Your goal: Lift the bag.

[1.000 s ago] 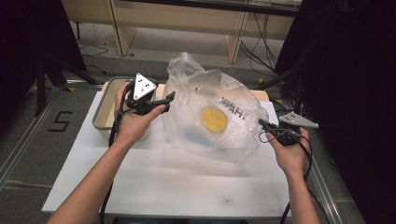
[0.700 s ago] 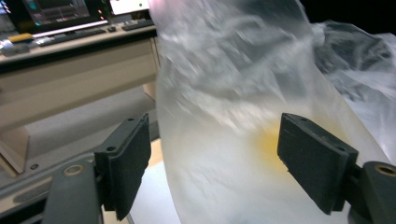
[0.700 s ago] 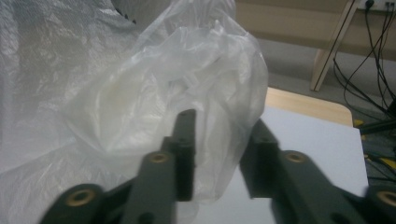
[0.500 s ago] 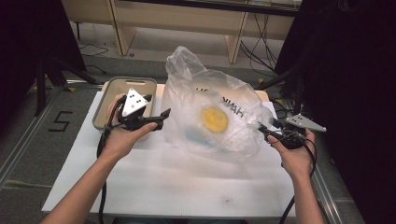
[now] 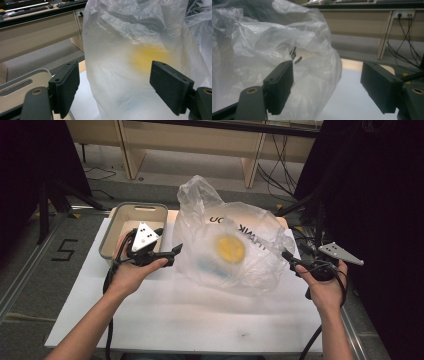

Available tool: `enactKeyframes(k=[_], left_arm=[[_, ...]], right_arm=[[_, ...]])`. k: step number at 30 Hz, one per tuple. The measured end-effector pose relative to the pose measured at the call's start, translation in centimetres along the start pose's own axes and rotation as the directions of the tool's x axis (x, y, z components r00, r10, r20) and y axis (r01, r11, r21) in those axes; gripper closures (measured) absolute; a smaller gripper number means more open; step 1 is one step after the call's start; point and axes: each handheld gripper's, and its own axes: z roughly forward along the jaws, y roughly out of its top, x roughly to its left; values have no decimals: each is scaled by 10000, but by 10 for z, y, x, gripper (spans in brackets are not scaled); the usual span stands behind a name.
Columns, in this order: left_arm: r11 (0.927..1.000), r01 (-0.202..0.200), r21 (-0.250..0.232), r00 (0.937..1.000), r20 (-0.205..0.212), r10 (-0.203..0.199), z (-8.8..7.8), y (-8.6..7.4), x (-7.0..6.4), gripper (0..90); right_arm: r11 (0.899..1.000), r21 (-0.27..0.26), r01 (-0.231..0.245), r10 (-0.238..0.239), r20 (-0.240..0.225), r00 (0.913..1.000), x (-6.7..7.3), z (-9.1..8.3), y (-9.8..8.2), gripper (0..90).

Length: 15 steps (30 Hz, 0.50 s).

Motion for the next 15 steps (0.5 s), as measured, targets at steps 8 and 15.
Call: enactKeyframes(k=[8, 15], left_arm=[[9999, -112, 43, 9999, -24, 112, 2, 0, -3, 253], [9994, -301, 163, 9994, 147, 298, 1, -3, -9, 251]], right_arm=[[9960, -888, 104, -71, 374, 9993, 5, -2, 11, 282], [9966, -745, 364, -349, 211, 9992, 7, -8, 4, 274]])
